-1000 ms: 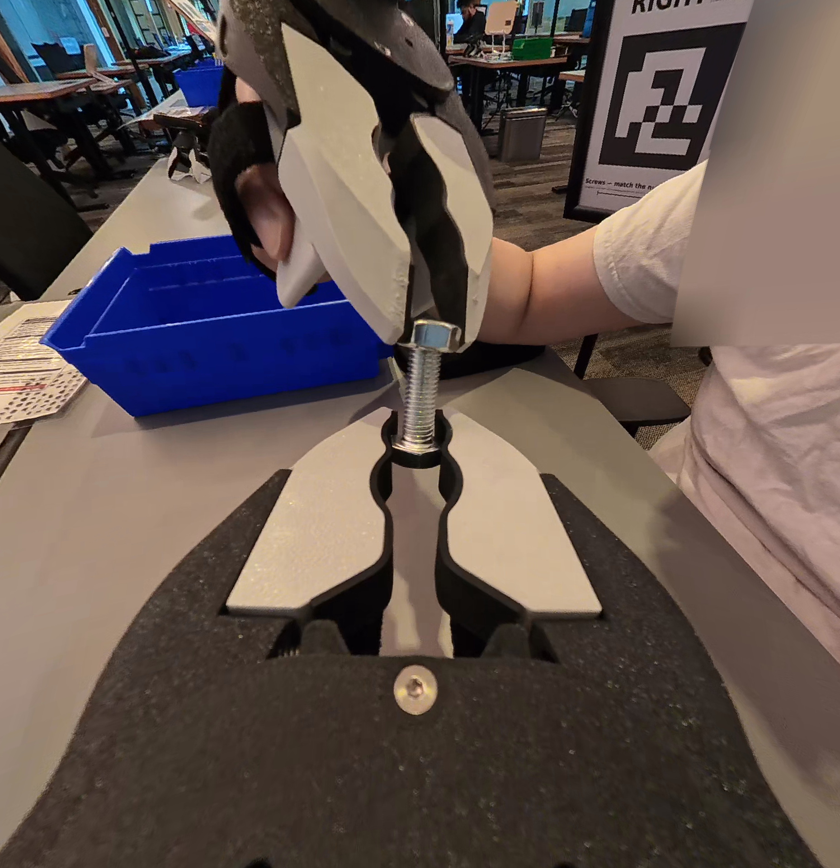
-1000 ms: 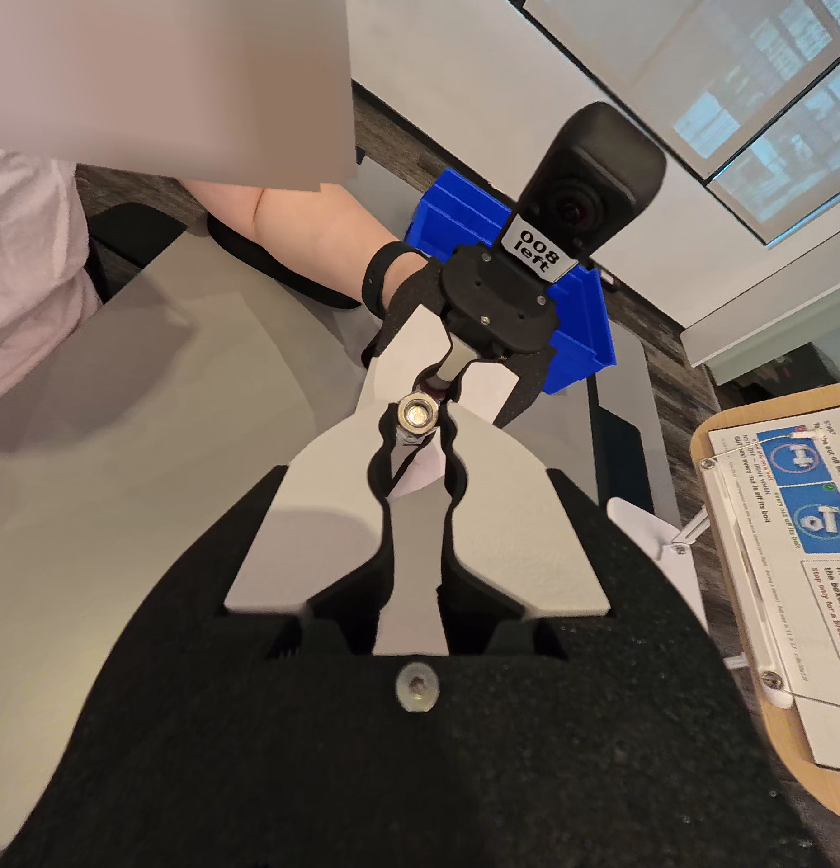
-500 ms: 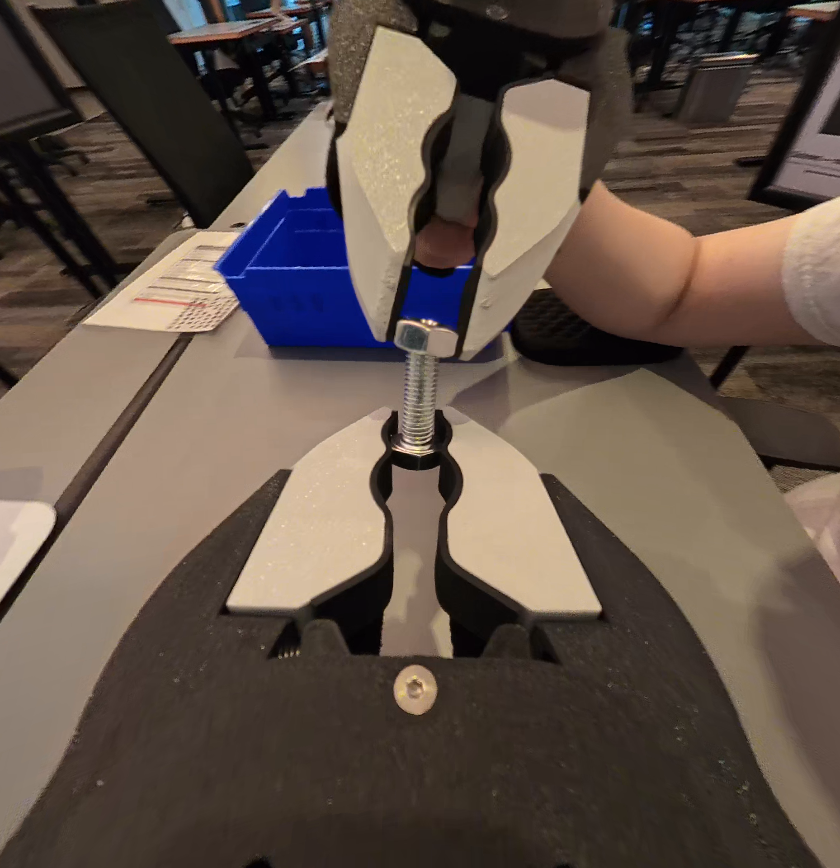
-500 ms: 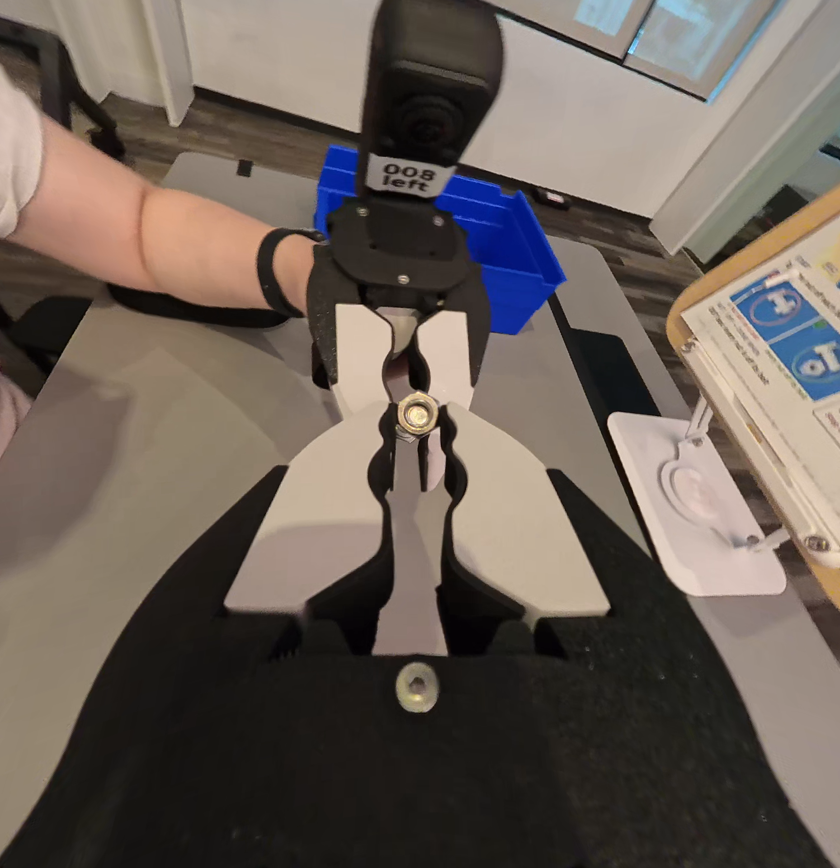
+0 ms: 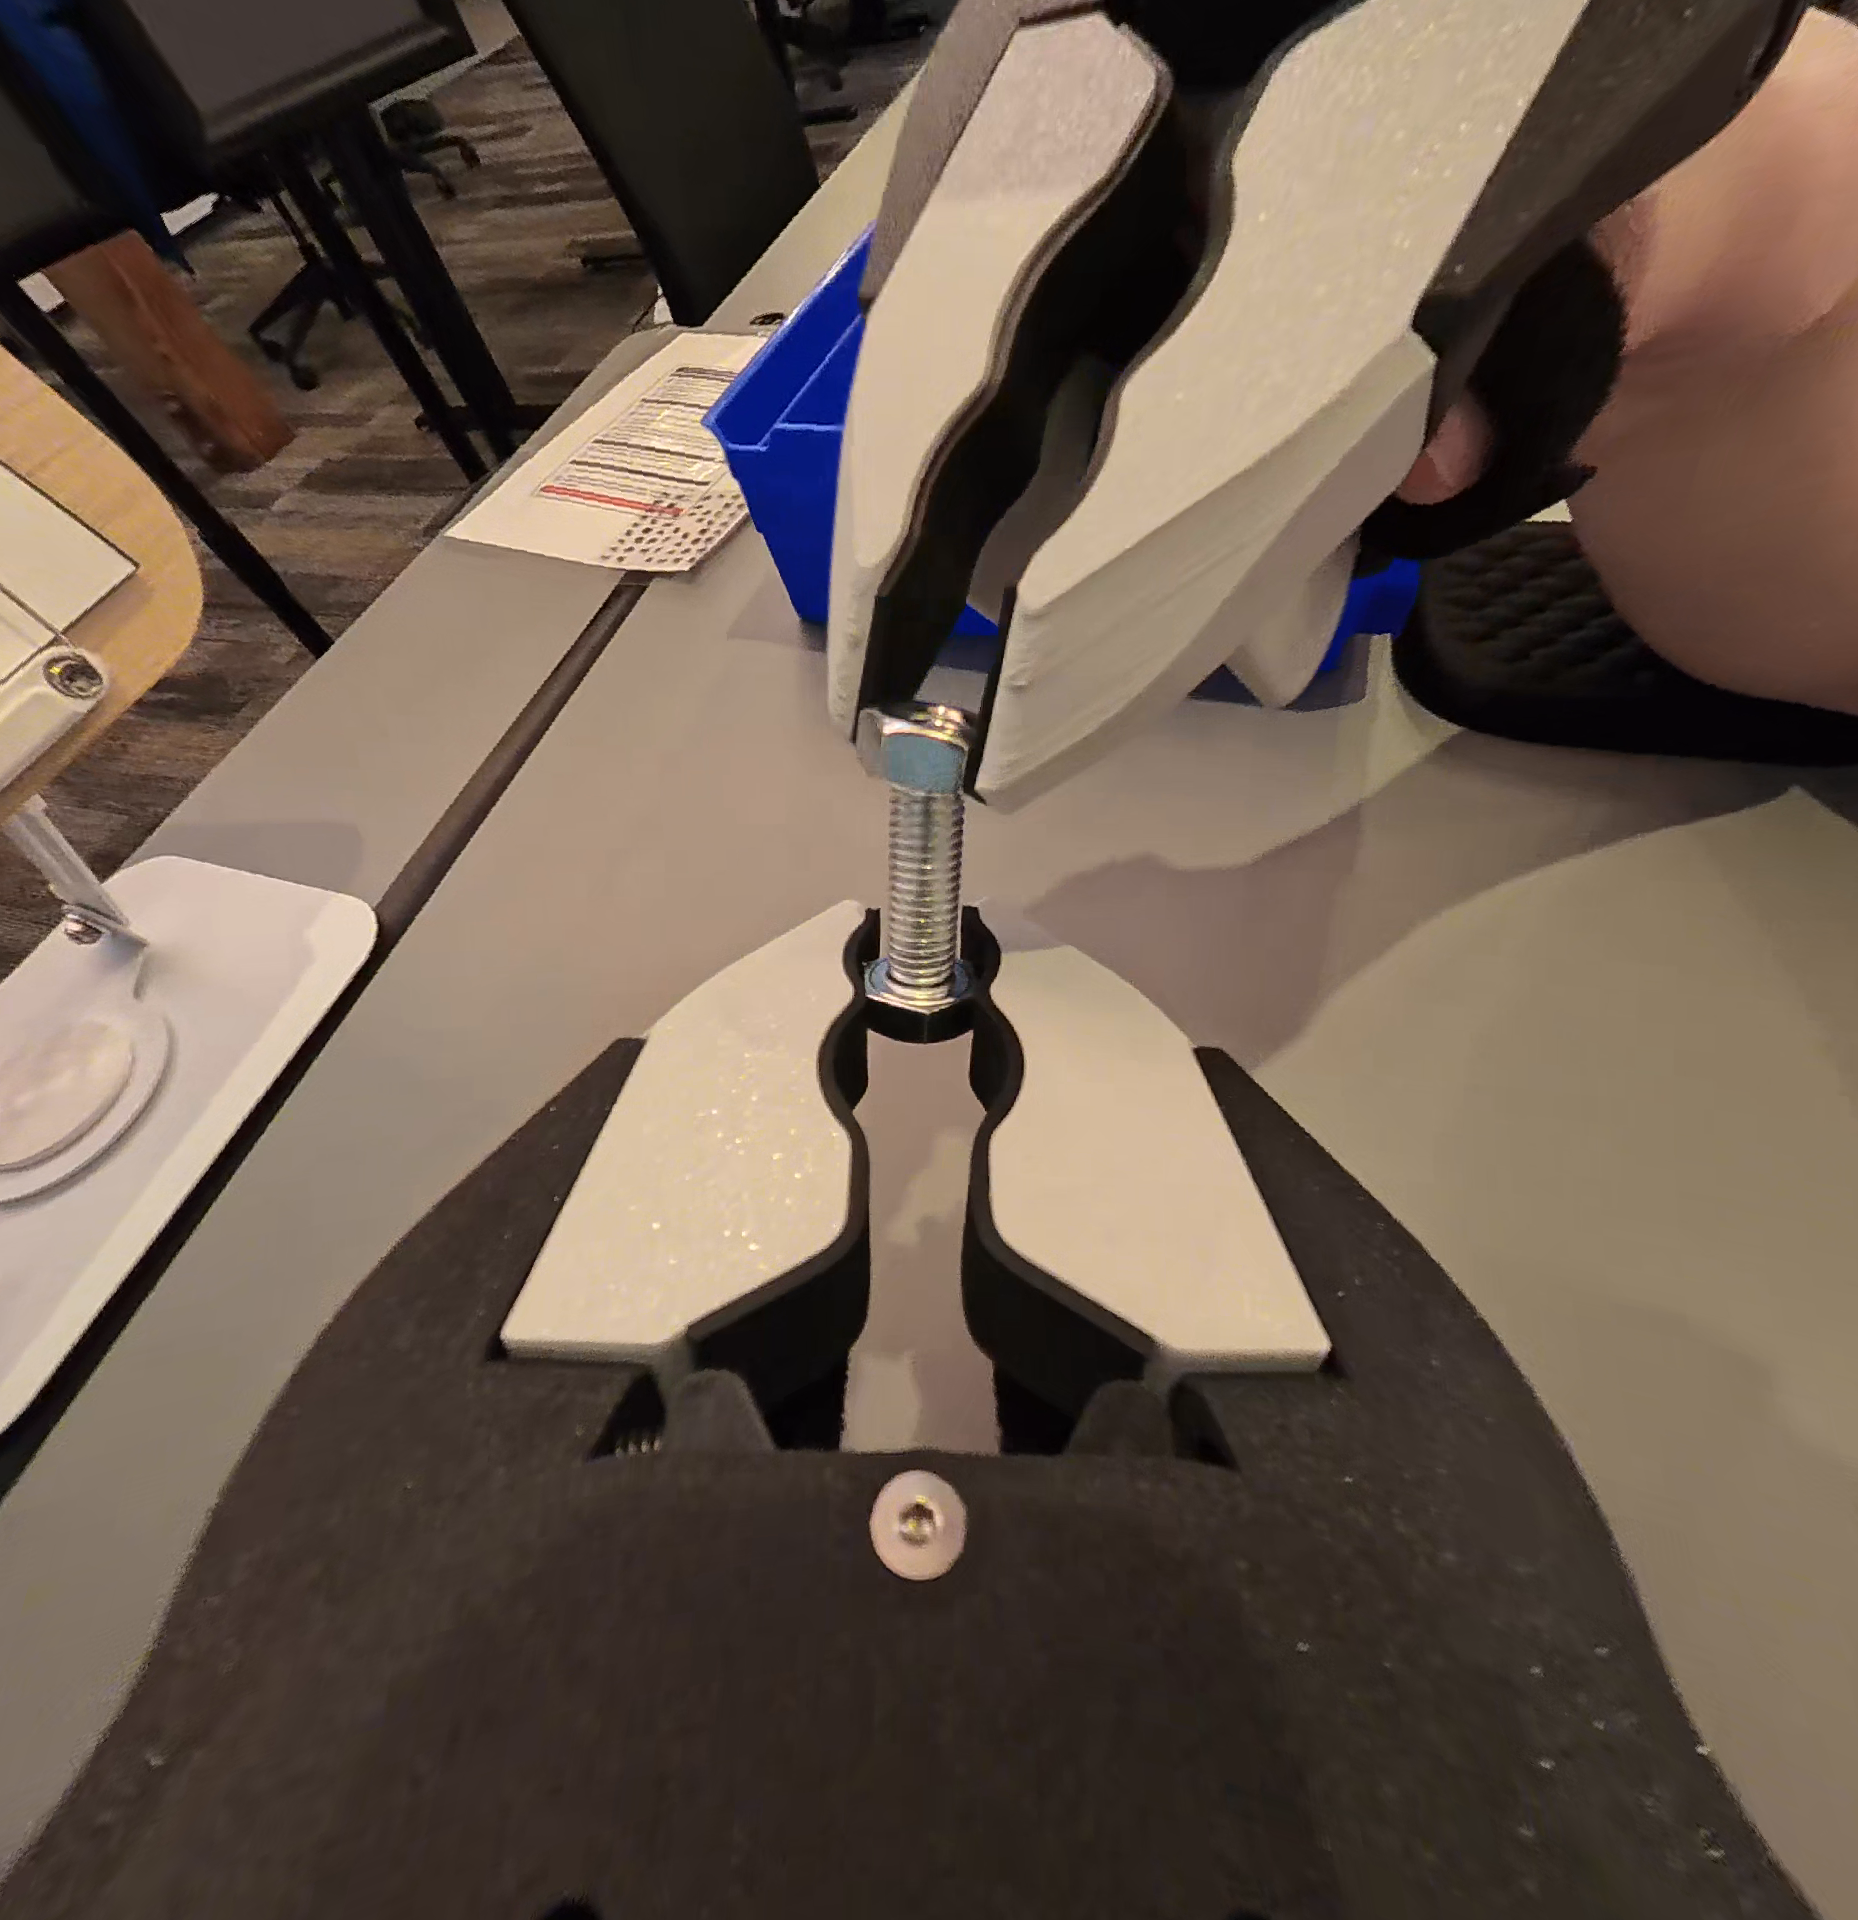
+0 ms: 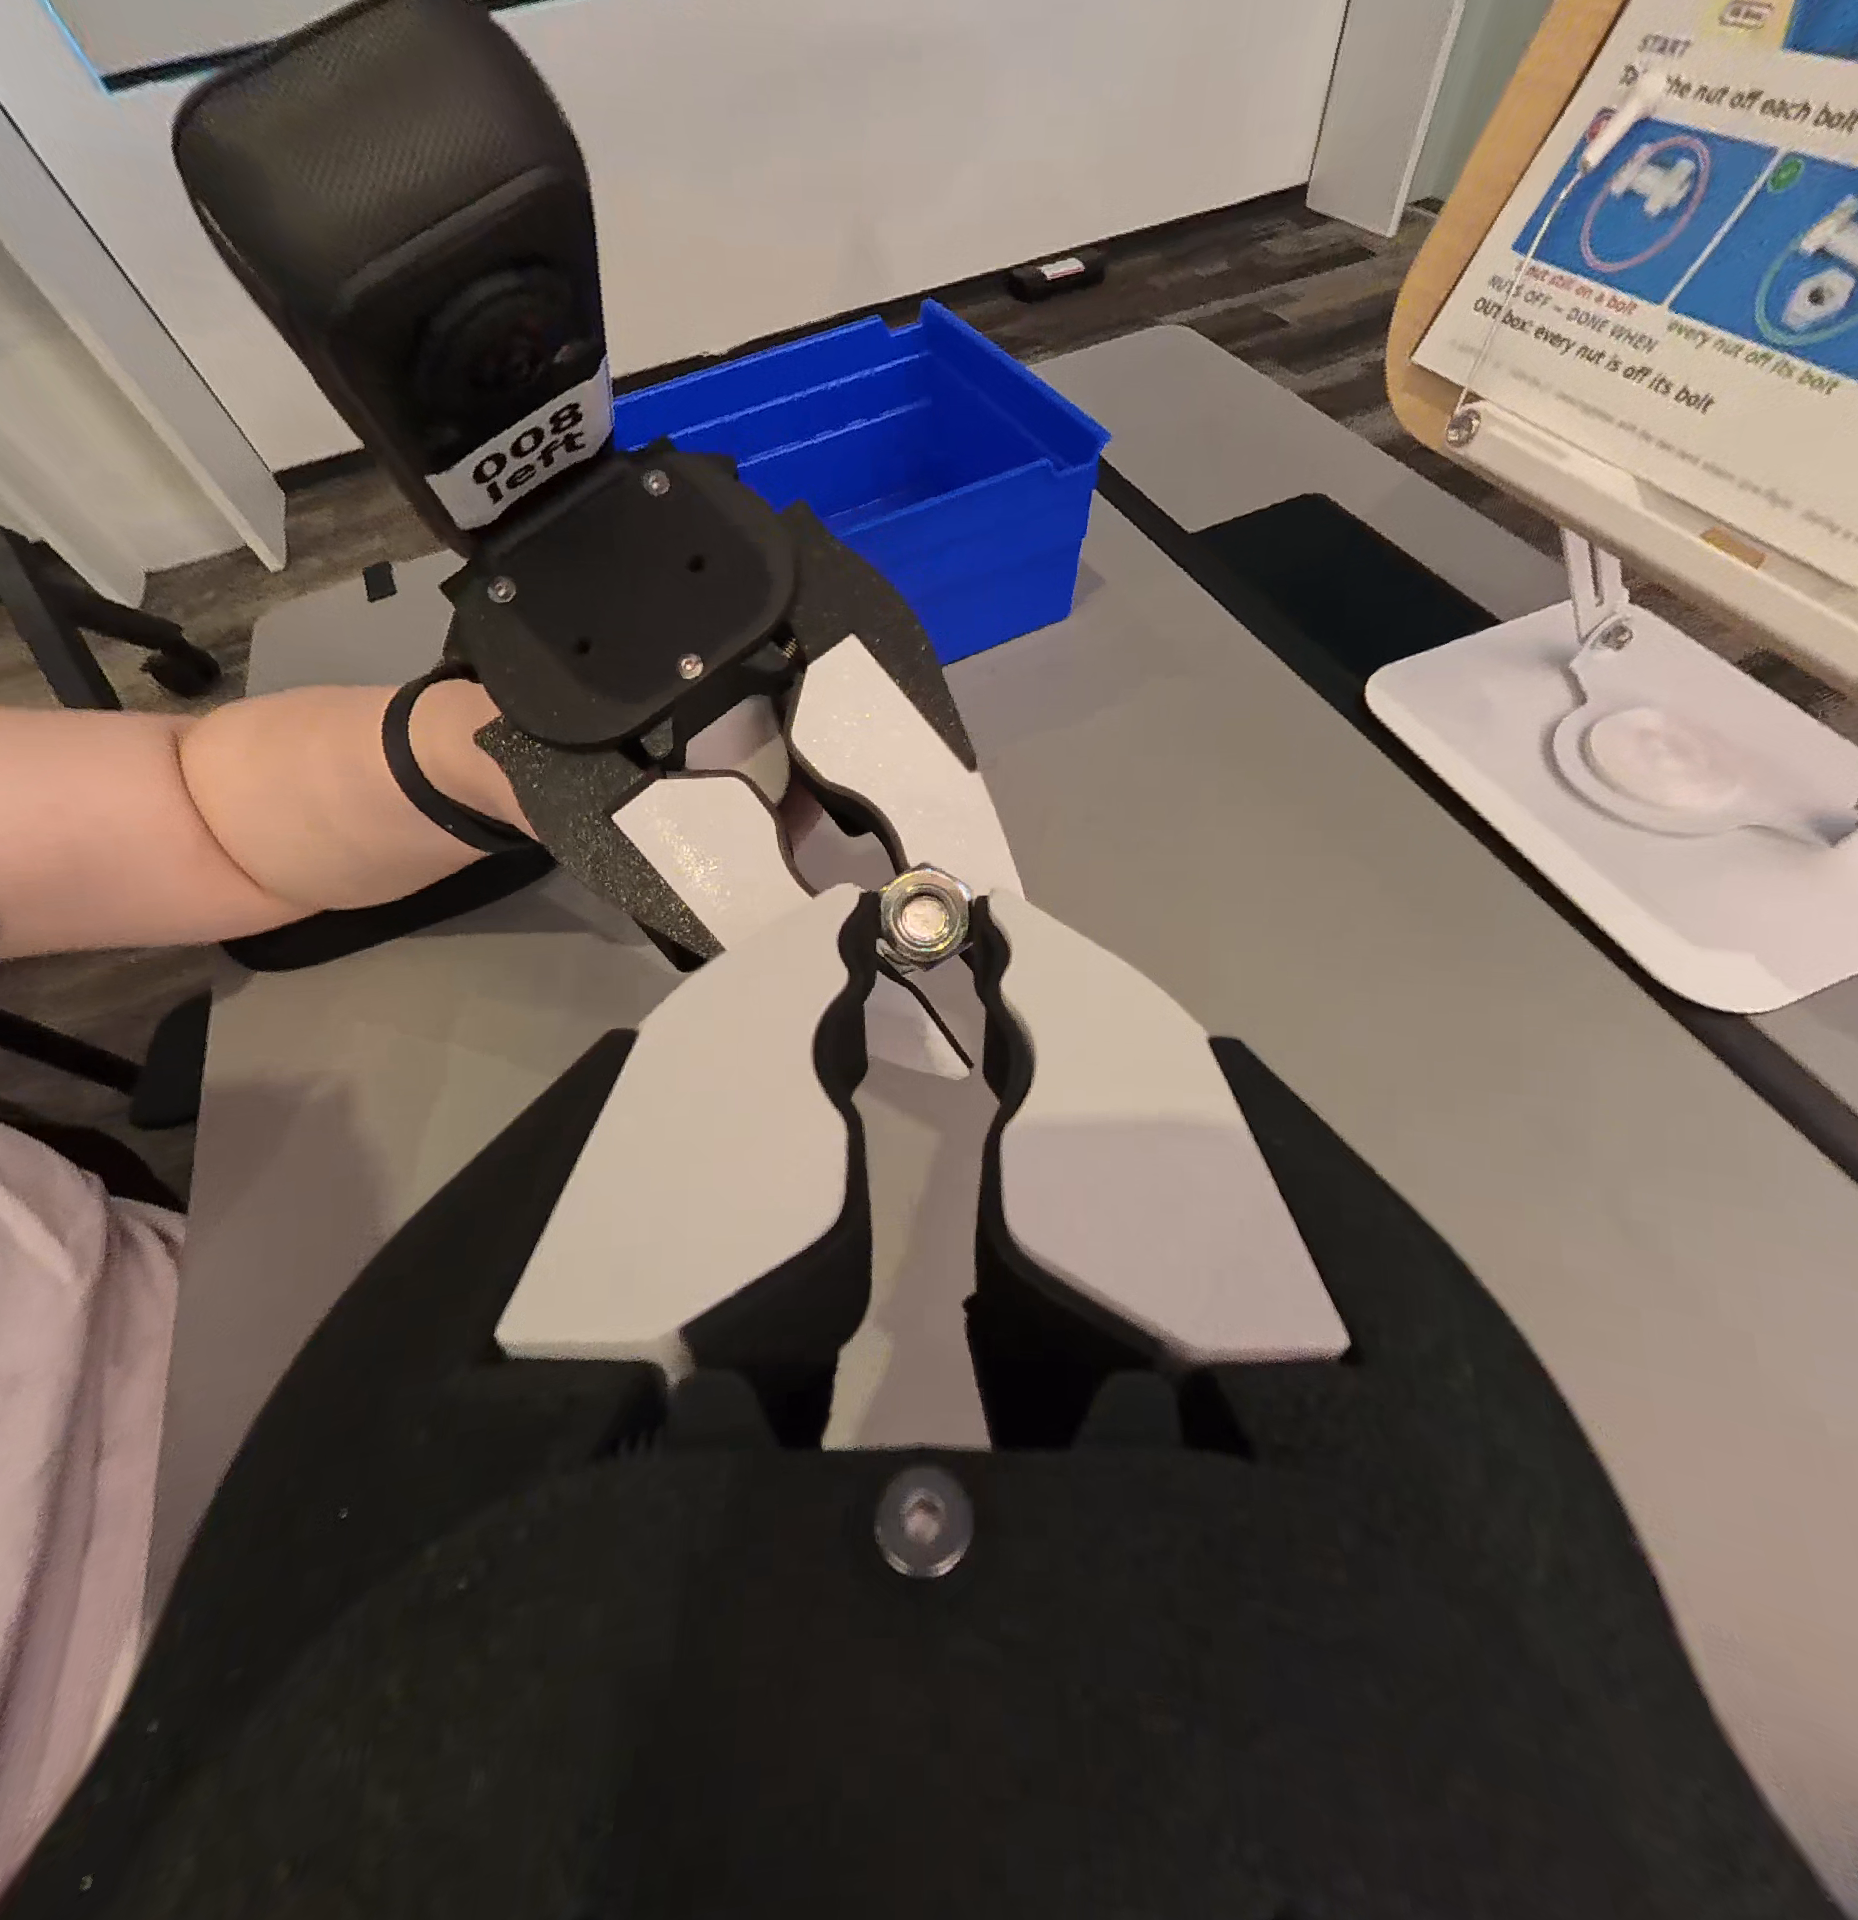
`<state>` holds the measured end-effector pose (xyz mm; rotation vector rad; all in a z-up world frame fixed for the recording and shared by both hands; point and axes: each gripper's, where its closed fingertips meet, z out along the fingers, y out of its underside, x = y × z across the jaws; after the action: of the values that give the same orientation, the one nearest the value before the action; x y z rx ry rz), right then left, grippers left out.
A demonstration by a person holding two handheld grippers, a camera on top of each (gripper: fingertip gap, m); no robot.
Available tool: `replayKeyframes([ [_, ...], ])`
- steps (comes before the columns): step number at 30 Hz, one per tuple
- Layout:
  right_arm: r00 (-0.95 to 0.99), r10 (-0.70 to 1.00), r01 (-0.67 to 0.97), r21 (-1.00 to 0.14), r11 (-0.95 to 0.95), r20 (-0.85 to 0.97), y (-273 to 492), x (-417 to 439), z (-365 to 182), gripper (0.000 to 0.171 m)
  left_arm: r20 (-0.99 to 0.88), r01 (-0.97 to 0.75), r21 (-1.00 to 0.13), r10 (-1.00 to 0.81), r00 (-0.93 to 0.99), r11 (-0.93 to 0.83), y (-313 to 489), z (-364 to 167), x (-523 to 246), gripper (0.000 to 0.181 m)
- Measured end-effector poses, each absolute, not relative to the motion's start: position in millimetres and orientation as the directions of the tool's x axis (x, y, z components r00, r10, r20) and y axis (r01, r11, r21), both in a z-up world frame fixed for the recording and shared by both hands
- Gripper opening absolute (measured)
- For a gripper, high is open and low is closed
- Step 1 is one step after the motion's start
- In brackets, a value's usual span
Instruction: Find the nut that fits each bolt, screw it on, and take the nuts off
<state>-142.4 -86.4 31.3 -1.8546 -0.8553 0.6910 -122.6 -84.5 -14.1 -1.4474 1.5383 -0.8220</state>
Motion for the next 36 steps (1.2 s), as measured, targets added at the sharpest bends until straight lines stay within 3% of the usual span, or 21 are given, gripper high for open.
replayKeyframes([
  [9,0.561,0.825,0.269,-0.927,-0.262,-0.070,-89.5,-144.6,37.0,0.017,-0.111,-0.402,-0.910,-0.994,-0.004,0.103,-89.6,-8.3,-122.2,0.014],
  [16,0.444,0.895,0.408,-0.901,-0.148,0.054,-108.5,-145.0,38.9,0.017,-0.097,-0.372,-0.917,-0.986,-0.136,0.141,-110.8,-5.4,-121.0,0.014],
  [36,0.273,0.951,0.615,-0.786,-0.056,0.145,-140.4,-141.7,20.5,0.017,-0.255,-0.412,-0.838,-0.924,-0.284,0.358,-138.5,-24.7,-118.4,0.014],
])
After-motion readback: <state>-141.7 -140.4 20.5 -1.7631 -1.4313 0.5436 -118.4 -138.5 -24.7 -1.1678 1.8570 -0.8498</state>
